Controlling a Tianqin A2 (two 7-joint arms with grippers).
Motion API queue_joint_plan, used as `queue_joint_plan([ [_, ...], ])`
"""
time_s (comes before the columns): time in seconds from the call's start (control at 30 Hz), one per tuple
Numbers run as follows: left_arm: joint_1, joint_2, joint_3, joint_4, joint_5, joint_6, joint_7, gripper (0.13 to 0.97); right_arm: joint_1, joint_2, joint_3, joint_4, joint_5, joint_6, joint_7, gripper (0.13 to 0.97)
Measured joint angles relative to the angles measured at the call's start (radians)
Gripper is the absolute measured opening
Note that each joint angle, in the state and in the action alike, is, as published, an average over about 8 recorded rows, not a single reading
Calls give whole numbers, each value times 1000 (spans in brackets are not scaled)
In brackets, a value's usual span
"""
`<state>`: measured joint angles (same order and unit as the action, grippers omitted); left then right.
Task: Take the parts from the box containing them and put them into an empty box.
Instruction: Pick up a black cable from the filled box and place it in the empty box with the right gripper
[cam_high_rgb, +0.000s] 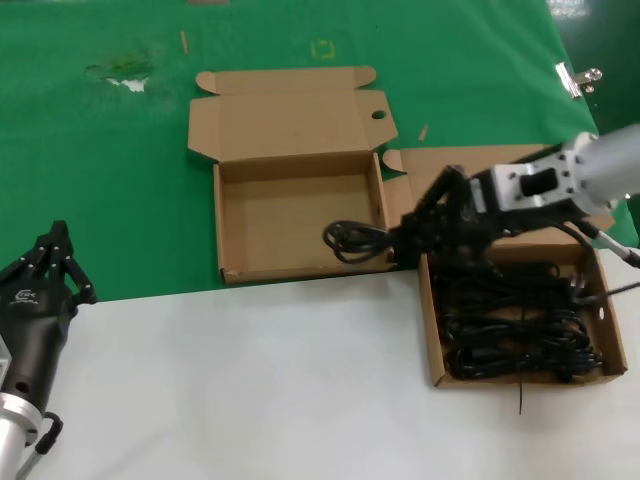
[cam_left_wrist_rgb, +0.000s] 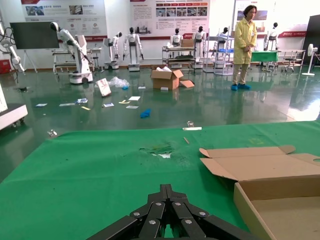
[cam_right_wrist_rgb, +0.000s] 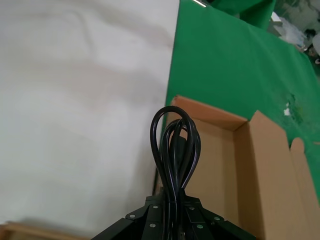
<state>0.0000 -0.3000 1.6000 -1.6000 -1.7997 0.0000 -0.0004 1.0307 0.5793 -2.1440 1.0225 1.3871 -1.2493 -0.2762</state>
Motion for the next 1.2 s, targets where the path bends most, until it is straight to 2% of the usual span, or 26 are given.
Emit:
queue_joint_plan([
  [0.23,0,0,0,0,0,0,0,140,76,-134,-27,-199,-30,86,-118,176],
  [0.77,0,0,0,0,0,0,0,140,290,-455,9,-856,-12,298,-550,176],
  [0.93,0,0,0,0,0,0,0,140,309,-504,25,-952,-10,368,-624,176],
  [1.2,0,0,0,0,0,0,0,140,304,-547,44,-999,-9,462,-670,176],
])
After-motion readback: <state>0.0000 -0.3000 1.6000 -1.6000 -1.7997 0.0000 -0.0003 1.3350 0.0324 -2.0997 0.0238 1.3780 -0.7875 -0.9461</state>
